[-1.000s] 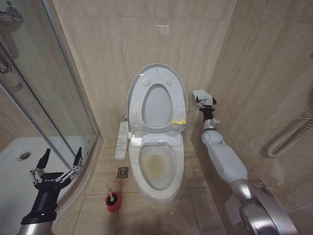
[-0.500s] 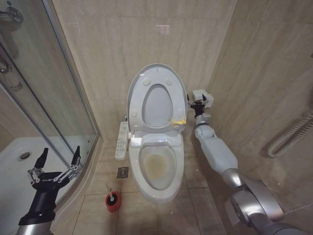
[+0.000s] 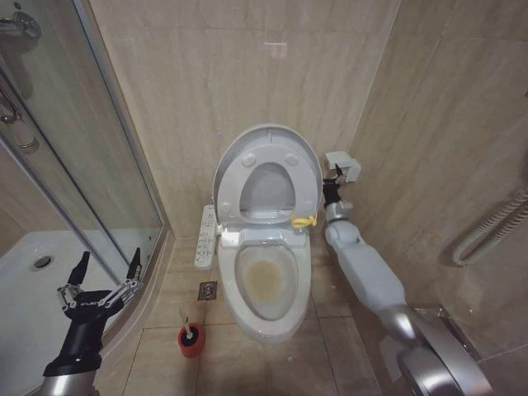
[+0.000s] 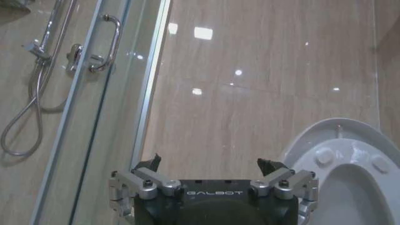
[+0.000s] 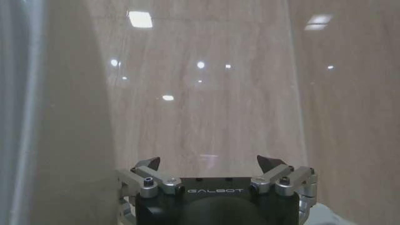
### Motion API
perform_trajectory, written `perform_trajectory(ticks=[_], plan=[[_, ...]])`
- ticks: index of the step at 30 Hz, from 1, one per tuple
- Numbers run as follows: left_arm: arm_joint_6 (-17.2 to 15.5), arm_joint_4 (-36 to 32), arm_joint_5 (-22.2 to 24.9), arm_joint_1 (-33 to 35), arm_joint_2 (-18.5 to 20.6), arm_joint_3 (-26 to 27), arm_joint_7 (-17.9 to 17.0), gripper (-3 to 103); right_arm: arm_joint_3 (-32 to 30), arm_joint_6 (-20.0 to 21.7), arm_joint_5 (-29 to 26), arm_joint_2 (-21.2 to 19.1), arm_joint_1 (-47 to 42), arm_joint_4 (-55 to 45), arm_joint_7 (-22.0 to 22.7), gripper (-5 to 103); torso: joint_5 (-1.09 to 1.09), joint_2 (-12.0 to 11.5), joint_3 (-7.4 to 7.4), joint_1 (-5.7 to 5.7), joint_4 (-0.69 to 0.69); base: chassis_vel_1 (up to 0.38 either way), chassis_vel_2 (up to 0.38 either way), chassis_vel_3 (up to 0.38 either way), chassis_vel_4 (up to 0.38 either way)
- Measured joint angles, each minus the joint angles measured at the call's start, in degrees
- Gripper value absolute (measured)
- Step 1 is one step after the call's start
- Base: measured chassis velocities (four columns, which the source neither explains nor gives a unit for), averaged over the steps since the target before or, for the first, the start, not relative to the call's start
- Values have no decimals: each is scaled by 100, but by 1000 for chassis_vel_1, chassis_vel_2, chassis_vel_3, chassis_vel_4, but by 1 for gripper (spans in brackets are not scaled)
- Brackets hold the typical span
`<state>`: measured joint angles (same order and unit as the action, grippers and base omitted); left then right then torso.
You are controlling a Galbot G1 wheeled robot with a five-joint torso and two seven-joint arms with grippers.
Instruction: Open the toilet lid, clean the toilet bowl with a toilet brush, close the toilet lid, and flush.
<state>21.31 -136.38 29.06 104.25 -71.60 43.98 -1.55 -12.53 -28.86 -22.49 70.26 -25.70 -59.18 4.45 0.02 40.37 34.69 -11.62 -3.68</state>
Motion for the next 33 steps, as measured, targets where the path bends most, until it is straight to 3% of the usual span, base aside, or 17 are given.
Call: perform_trajectory(ticks=[5, 11, 19, 33], plan=[[-18, 76, 0, -62, 34, -46, -3, 100, -92, 17, -86, -208, -410, -490, 55, 100, 0, 0, 0, 0, -1, 0, 0, 0, 0], [-69, 347, 2, -270, 105, -189, -11, 100, -386, 59, -391, -668, -1655, -1971, 182, 100, -1, 0, 0, 0, 3, 0, 0, 0, 0], [-89, 678, 51, -517, 219, -253, -55, 100, -867, -87, -412, -940, -3060, -3277, 244, 100, -1, 0, 0, 0, 1, 0, 0, 0, 0], [-78, 878, 291, -833, 415, -259, -222, 100, -1631, -114, -596, -1401, -4132, -4873, 569, 100, -3, 0, 0, 0, 3, 0, 0, 0, 0]])
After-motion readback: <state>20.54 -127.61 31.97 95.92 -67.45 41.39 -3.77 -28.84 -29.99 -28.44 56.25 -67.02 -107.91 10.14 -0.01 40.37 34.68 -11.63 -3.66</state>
